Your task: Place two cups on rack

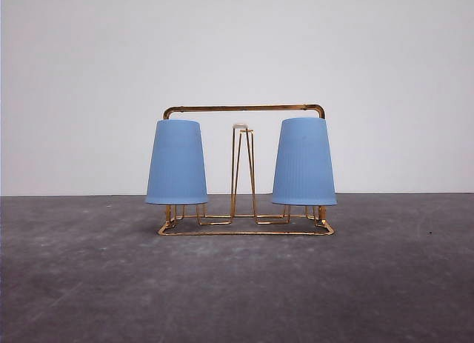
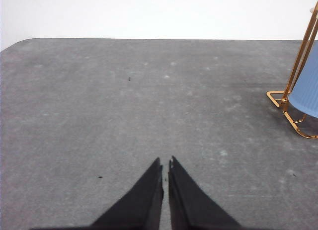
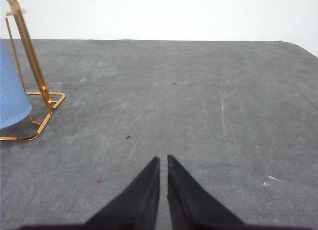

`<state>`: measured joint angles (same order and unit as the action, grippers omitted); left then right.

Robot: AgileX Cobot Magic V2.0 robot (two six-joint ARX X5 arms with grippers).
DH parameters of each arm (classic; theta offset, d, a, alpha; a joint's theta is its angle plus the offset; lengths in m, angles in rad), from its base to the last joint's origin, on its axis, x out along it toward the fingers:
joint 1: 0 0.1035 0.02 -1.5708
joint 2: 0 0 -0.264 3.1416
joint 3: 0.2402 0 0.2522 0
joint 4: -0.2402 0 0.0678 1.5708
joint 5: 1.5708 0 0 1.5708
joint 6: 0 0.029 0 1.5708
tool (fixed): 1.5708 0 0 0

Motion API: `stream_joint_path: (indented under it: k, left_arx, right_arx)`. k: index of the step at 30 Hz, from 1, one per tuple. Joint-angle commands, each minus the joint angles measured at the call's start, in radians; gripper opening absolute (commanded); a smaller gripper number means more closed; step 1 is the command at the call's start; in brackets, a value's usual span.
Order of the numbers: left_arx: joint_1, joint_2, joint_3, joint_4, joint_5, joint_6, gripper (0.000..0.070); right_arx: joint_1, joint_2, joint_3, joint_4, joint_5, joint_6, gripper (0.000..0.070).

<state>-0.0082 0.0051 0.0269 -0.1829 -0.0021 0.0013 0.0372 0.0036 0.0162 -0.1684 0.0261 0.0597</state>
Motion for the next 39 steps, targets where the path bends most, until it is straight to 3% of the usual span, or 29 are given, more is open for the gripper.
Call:
stream_joint_path:
  k: [1, 39]
  left_arx:
    - [0.002, -0.001, -0.014, -0.004, -0.002, 0.009, 0.0000]
    - [0.002, -0.001, -0.014, -0.004, -0.002, 0.009, 0.0000]
  right_arx:
    - [0.000, 0.000, -0.004, 0.011, 0.000, 0.011, 0.0025]
    - [0.000, 0.000, -0.004, 0.011, 0.001, 0.011, 0.0025]
